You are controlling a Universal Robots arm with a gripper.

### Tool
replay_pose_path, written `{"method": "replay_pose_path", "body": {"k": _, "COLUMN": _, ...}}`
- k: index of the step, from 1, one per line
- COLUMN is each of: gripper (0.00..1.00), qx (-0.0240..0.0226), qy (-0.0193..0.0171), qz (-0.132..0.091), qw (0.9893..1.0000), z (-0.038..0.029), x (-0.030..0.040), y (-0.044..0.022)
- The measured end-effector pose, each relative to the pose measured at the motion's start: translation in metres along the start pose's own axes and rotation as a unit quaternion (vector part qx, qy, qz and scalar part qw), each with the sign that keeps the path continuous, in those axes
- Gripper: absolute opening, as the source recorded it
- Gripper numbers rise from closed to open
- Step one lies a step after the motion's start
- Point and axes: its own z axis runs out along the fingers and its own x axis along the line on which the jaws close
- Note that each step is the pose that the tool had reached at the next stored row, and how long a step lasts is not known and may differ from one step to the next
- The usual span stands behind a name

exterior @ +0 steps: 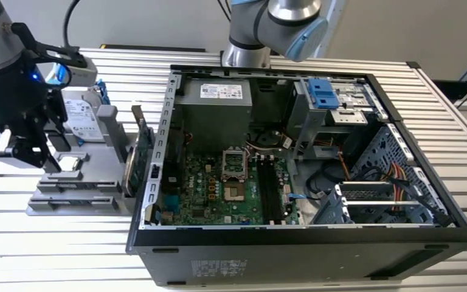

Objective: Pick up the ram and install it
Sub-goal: 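Pick up the ram and move it above insertion slot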

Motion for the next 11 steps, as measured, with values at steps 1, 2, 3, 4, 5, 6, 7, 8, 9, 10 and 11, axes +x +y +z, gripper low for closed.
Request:
{"method": "replay_pose_path", "body": {"k": 1, "gripper": 1.00, "qx": 0.0000, "qy": 0.0003, "qz": 0.000, "qw": 1.0000, "z": 0.0007, "x": 0.0000, "y": 0.0000}}
{"method": "replay_pose_path", "body": {"k": 2, "gripper": 1.00, "qx": 0.0000, "qy": 0.0006, "qz": 0.000, "qw": 1.0000, "z": 0.0015, "x": 0.0000, "y": 0.0001}}
{"method": "replay_pose_path", "body": {"k": 3, "gripper": 1.00, "qx": 0.0000, "qy": 0.0008, "qz": 0.000, "qw": 1.0000, "z": 0.0023, "x": 0.0000, "y": 0.0000}}
{"method": "replay_pose_path", "body": {"k": 4, "gripper": 1.00, "qx": 0.0000, "qy": 0.0010, "qz": 0.000, "qw": 1.0000, "z": 0.0031, "x": 0.0000, "y": 0.0000}}
{"method": "replay_pose_path", "body": {"k": 5, "gripper": 1.00, "qx": 0.0000, "qy": 0.0012, "qz": 0.000, "qw": 1.0000, "z": 0.0038, "x": -0.0001, "y": 0.0001}}
{"method": "replay_pose_path", "body": {"k": 6, "gripper": 1.00, "qx": 0.0000, "qy": 0.0014, "qz": 0.000, "qw": 1.0000, "z": 0.0045, "x": -0.0001, "y": 0.0001}}
{"method": "replay_pose_path", "body": {"k": 7, "gripper": 1.00, "qx": 0.0000, "qy": 0.0017, "qz": 0.000, "qw": 1.0000, "z": 0.0052, "x": -0.0001, "y": 0.0001}}
{"method": "replay_pose_path", "body": {"k": 8, "gripper": 1.00, "qx": 0.0000, "qy": 0.0019, "qz": 0.000, "qw": 1.0000, "z": 0.0060, "x": -0.0001, "y": 0.0001}}
{"method": "replay_pose_path", "body": {"k": 9, "gripper": 1.00, "qx": 0.0000, "qy": 0.0021, "qz": 0.000, "qw": 1.0000, "z": 0.0068, "x": -0.0001, "y": 0.0001}}
{"method": "replay_pose_path", "body": {"k": 10, "gripper": 1.00, "qx": 0.0000, "qy": 0.0023, "qz": 0.000, "qw": 1.0000, "z": 0.0076, "x": -0.0001, "y": 0.0001}}
{"method": "replay_pose_path", "body": {"k": 11, "gripper": 1.00, "qx": 0.0000, "qy": 0.0025, "qz": 0.000, "qw": 1.0000, "z": 0.0084, "x": -0.0001, "y": 0.0001}}
